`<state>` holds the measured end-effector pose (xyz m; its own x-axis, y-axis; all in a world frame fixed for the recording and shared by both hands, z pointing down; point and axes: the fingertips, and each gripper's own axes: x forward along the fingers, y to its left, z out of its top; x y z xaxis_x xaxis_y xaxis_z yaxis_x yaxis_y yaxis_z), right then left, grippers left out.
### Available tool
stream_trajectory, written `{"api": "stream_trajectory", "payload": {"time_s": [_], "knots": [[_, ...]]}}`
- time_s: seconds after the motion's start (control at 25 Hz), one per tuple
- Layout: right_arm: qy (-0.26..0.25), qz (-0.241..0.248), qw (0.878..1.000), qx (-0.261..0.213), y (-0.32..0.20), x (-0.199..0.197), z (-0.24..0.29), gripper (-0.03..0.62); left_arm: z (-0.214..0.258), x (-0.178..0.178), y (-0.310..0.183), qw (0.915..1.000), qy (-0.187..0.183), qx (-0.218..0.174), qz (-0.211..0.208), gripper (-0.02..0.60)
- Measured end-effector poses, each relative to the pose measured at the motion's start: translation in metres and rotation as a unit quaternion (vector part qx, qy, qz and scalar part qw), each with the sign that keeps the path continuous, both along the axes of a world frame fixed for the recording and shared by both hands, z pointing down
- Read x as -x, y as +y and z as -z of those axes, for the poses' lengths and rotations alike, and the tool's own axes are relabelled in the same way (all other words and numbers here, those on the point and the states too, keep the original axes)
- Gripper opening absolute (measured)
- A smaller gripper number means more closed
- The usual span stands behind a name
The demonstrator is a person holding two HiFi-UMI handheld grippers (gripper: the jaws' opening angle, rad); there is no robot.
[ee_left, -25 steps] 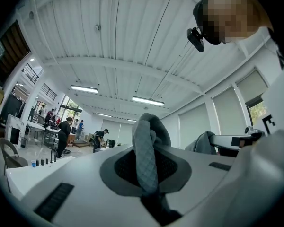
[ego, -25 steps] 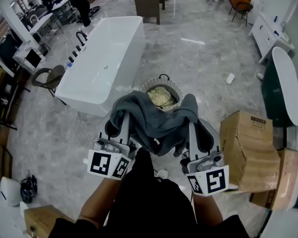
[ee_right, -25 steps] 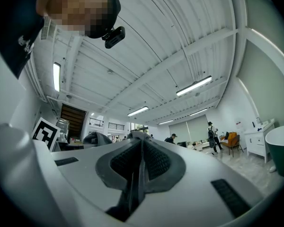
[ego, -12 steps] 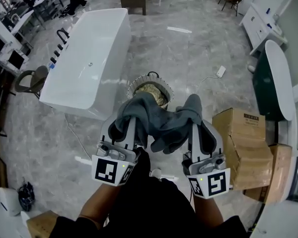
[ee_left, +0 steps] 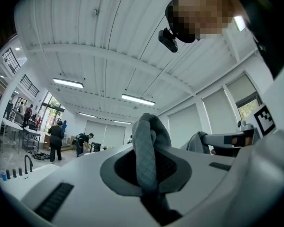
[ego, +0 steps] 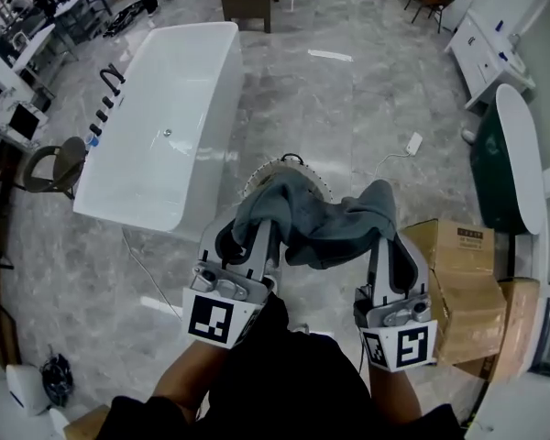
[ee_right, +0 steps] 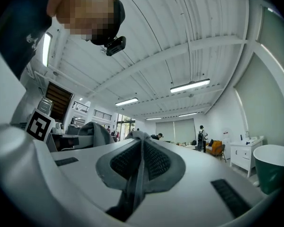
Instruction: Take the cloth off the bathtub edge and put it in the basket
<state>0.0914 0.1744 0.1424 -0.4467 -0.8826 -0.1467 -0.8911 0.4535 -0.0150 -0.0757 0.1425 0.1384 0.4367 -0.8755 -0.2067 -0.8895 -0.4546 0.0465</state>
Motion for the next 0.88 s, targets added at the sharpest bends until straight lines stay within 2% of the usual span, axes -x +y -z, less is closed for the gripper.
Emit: {"api": "stream_trajectory", "payload": {"time_s": [0.24,0.4,0.48,0.56,0.72,0.88], "knots": [[-0.004,-0.026,1.0,0.009,-0.058,0.023,-0.003,0.037,0.002,0.029,-0.045,0.9991,-0.003,-0.018,-0.039,0.041],[-0.011,-0.034,0.999,0.008,-0.094,0.044,0.001,0.037,0.0,0.059,-0.082,0.9989,0.021,-0.013,-0.041,0.041],[-0.012,-0.034,0.999,0.007,-0.108,0.055,0.001,0.037,0.001,0.07,-0.097,0.9983,0.034,-0.022,-0.042,0.041],[-0.008,-0.029,0.999,0.012,-0.122,0.064,-0.002,0.037,0.002,0.079,-0.11,0.9976,0.048,-0.033,-0.038,0.041],[0.011,-0.003,1.0,0.02,-0.14,0.081,-0.005,0.037,-0.01,0.084,-0.128,0.9972,0.066,-0.017,-0.031,0.041],[0.002,0.015,1.0,0.009,-0.158,0.09,0.006,0.037,-0.009,0.093,-0.149,0.9967,0.078,-0.014,-0.02,0.041]]}}
